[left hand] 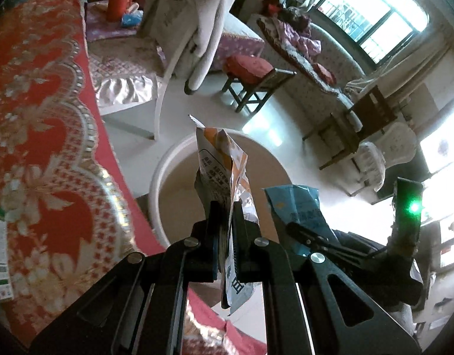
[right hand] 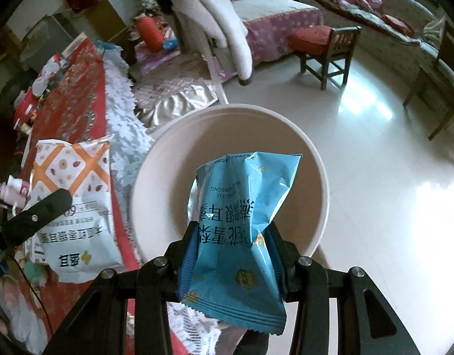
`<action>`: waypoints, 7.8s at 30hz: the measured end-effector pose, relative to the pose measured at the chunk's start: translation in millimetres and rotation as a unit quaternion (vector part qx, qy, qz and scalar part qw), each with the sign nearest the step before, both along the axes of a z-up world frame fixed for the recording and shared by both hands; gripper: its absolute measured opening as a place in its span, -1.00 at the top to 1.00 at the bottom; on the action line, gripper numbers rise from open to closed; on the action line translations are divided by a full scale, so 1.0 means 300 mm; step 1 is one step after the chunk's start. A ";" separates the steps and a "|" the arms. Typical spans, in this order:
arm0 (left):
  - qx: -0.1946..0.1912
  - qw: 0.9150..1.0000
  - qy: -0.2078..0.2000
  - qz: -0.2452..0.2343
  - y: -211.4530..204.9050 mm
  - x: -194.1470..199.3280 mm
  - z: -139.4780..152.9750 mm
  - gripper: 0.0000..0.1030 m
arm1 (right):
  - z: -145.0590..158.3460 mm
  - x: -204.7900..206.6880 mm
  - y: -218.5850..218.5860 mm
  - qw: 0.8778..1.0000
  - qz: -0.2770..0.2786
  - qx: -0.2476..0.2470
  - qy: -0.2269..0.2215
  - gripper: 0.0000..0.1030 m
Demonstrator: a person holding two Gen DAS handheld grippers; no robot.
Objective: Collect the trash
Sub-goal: 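Carry both items to the beige bin and open both tools to drop them, then move both tools back over the table toward the tissues and crumpled paper, then grasp the crumpled paper with the left tool while right grasps white tissues, then carry both to the beige bin and open both tools to drop them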
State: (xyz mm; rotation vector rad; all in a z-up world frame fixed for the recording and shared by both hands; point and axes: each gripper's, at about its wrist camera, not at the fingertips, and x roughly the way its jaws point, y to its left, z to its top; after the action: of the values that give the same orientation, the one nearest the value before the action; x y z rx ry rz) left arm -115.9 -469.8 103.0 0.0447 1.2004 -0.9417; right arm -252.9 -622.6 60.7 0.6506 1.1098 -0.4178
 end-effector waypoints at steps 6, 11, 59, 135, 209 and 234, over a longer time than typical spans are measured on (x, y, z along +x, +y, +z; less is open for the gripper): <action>0.000 1.000 0.000 0.004 -0.041 0.001 -0.026 0.88 | -0.032 -0.002 -0.041 1.000 -0.009 0.004 0.010 0.04; -0.009 1.000 0.018 0.005 -0.042 0.010 -0.049 0.14 | -0.048 0.004 -0.049 1.000 -0.016 -0.007 0.024 -0.05; 0.041 0.971 -0.149 0.181 0.677 0.060 0.176 0.11 | 0.219 0.259 0.483 0.990 0.116 -0.034 -0.074 -0.38; 0.086 0.900 -0.019 0.427 1.806 0.541 -0.205 0.62 | 0.202 0.838 1.241 0.930 0.350 -0.043 -0.106 0.72; -0.003 1.000 -0.025 -0.001 0.118 0.020 0.081 0.63 | 0.147 0.050 0.077 0.996 0.025 -0.008 -0.080 0.73; 0.037 0.999 0.004 -0.035 -0.136 -0.023 -0.114 0.29 | -0.038 -0.012 -0.107 0.999 -0.036 0.016 -0.025 0.18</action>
State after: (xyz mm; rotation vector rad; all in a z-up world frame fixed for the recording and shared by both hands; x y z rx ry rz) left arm -122.8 -510.5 68.8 0.1423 1.2482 -0.9581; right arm -256.6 -654.6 49.3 0.7272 1.0492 -0.4431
